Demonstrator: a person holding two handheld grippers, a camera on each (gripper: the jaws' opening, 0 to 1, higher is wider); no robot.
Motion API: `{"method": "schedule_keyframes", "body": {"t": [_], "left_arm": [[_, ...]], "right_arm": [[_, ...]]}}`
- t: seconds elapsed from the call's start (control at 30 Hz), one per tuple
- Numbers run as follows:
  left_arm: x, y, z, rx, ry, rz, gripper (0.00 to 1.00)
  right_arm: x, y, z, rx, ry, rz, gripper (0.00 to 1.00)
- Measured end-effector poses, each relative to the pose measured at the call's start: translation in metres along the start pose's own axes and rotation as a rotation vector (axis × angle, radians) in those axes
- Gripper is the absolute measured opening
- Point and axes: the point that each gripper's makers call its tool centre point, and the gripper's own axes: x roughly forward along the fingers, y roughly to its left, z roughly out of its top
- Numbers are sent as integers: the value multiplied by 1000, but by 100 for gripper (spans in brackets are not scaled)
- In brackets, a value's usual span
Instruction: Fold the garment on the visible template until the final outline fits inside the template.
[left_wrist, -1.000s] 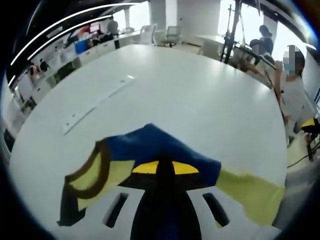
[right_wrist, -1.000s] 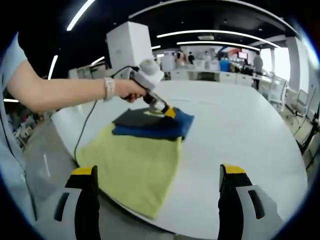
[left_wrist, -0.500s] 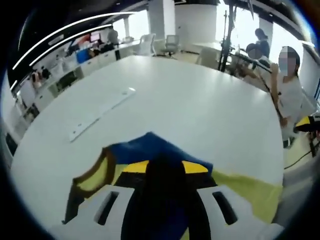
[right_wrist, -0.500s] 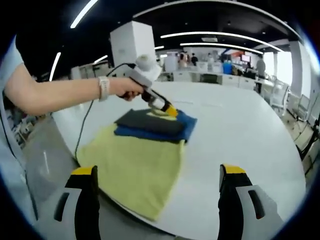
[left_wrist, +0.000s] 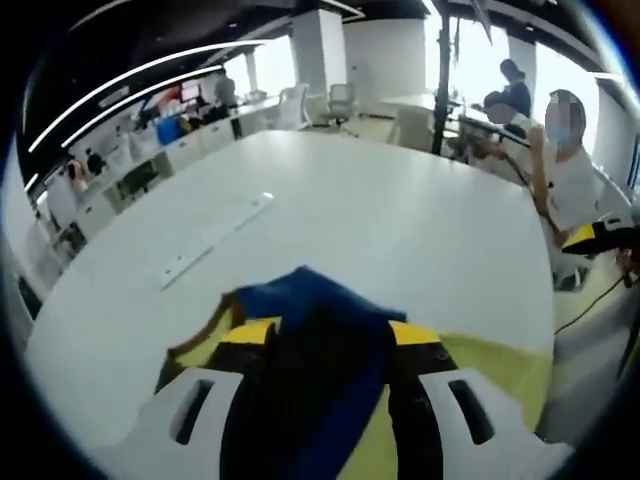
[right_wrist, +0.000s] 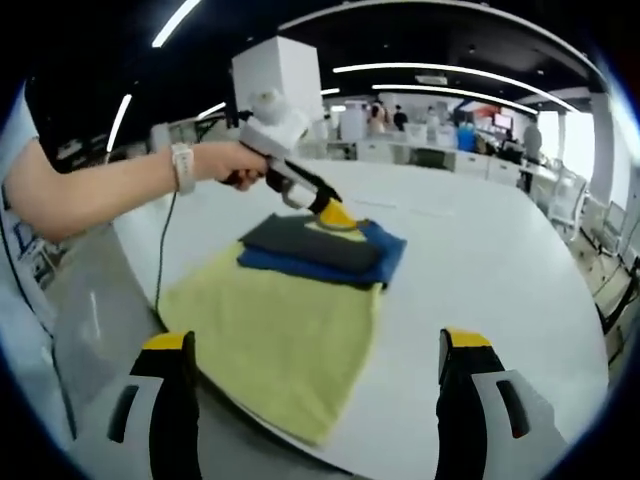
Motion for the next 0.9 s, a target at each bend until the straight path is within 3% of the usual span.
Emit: {"method": "schedule_keyframes", "body": {"t": [0.17,0.47,0.9], "left_arm": [[-23,-3,0,-26,-49,-11,49],[-53,-7,-3,5,-67,-14,56],[-107,-12,-6,18,-137,4,63]], "right_arm": [[0,1,7,-36,7,-1,100],[2,5,17,-79,9,-2,100],[5,18,24,-83,14,-7,100]]}}
